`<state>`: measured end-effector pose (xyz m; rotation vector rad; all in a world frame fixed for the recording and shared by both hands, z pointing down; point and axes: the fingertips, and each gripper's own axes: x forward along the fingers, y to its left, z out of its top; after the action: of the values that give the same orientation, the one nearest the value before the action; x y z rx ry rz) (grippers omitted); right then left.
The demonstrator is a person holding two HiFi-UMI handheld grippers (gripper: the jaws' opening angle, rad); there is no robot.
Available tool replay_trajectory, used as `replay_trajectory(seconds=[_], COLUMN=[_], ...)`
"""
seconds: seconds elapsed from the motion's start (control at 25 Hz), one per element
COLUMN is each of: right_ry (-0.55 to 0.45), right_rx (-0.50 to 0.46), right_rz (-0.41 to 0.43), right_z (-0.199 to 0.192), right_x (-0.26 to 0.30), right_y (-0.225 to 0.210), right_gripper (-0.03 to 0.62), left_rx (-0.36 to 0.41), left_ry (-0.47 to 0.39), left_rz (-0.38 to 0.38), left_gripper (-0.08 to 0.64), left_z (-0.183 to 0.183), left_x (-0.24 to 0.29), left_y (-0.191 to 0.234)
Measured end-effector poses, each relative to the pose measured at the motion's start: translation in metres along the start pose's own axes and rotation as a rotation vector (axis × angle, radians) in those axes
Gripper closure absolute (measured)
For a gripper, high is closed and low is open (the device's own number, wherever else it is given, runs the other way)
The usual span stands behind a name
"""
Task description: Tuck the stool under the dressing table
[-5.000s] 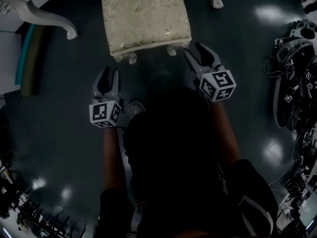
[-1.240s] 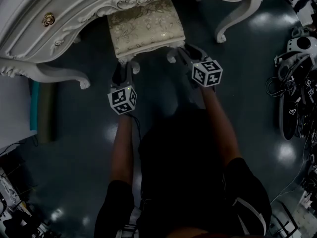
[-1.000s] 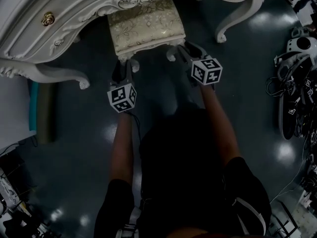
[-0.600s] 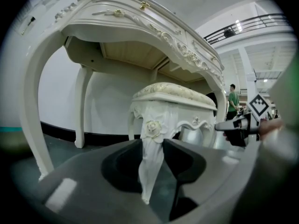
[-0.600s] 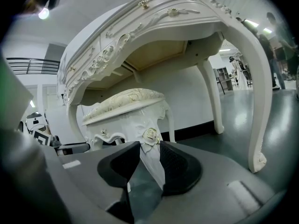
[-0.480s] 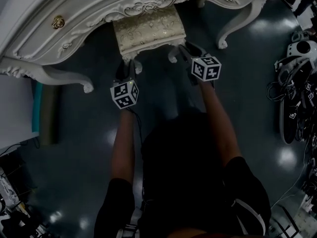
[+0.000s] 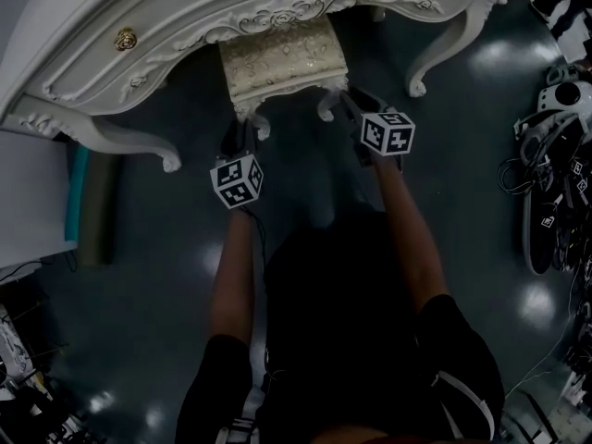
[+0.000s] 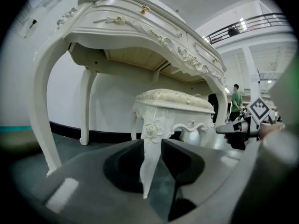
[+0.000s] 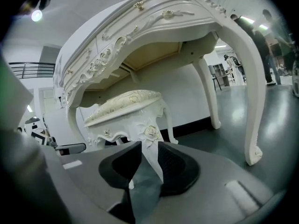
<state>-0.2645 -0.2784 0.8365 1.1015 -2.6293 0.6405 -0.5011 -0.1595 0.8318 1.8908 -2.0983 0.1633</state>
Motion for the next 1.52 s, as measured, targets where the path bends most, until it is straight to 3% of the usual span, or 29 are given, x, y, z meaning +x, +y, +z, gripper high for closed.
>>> replay_trajectory(seconds=[0.12, 0.24, 0.52, 0.76, 1.08, 1.28, 1.52], right_ry=[0.018, 0.033, 0.109, 0.172, 0.274, 0.315, 0.359], right_rx=[-0.017, -0.04, -0.031, 0.027, 0.103, 0.123, 0.11], right_rz=[-0.002, -0.006, 0.014, -0.002, -0.013, -0.026, -0.049], right_z=[-0.009, -0.016, -0.031, -0.02, 0.033, 0.088, 0.164], right_x=[-0.005, -0.009, -0.016, -0.041, -0.122, -0.163, -0.202], right_y=[0.009, 0.018, 0.035, 0.05, 0.114, 0.155, 0.189], right_gripper=[0.537, 0.595, 0.594, 0.595, 0.595, 0.595, 0.595], left_rx=[0.0, 0.002, -0.022, -0.048, -0.067, -0.082, -0.071], left_ry=[0.006, -0.007, -0.029, 0.01, 0.144, 0.179, 0.203], left_rz=[0.008, 0.029, 0.01, 0.006, -0.009, -0.04, -0.026], left_gripper=[0.456, 0.545, 0.552, 0.554, 0.552, 0.554, 0.554], left_z=[-0.001, 0.003, 0.021, 0.051, 0.112, 0.183, 0.281], left_x=[-0.009, -0.017, -0.039, -0.069, -0.144, -0.188, -0.225], left_y=[-0.001, -0.003, -0.022, -0.038, -0.075, -0.092, -0.09])
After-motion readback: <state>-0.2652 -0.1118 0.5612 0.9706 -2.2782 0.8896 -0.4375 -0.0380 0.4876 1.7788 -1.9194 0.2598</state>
